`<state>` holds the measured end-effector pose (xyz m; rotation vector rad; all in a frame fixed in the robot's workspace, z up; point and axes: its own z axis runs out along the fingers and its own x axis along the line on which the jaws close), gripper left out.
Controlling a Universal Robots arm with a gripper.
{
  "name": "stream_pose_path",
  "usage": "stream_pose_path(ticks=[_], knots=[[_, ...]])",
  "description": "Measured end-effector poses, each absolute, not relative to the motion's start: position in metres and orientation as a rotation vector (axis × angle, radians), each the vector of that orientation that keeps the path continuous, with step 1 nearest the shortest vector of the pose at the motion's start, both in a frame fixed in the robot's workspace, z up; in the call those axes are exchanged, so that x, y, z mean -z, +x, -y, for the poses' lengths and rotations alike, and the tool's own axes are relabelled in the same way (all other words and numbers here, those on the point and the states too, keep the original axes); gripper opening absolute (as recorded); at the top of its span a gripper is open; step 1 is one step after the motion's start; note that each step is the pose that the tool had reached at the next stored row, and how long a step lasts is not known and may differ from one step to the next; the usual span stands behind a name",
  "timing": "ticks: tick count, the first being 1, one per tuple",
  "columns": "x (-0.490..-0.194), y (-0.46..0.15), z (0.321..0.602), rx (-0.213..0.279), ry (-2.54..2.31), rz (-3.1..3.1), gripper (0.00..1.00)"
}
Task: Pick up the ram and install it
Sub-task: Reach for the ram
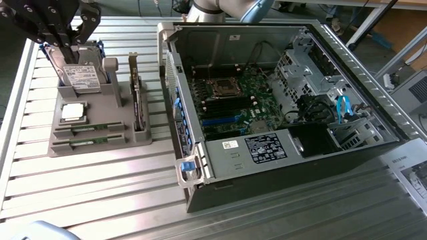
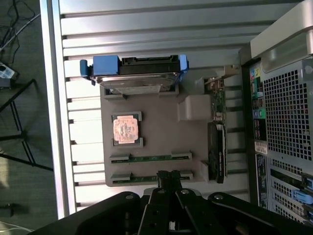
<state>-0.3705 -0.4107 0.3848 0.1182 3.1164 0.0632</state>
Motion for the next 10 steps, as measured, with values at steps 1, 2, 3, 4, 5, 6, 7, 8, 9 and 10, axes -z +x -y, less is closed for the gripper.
stream_pose_path(ticks=[1,2,3,4,5,6,7,8,9,10], knots=[[-0.3848,-0.3705,0.4117,-0.062,0.118,-3.116,0.10],[-0.3848,-0.3705,0.4129,-0.062,0.118,-3.116,0.10],[-0.3848,-0.3705,0.4139,-0.061,0.118,-3.116,0.10],[-0.3848,-0.3705,0.4150,-0.061,0.118,-3.116,0.10],[-0.3848,-0.3705,0.4160,-0.060,0.118,-3.116,0.10],[-0.3848,-0.3705,0.4169,-0.060,0.118,-3.116,0.10],[-0.3848,-0.3705,0.4182,-0.059,0.118,-3.116,0.10],[-0.3849,-0.3705,0.4191,-0.059,0.118,-3.116,0.10],[-0.3848,-0.3705,0.4200,-0.058,0.118,-3.116,0.10],[-0.3848,-0.3705,0.4207,-0.058,0.118,-3.116,0.10]])
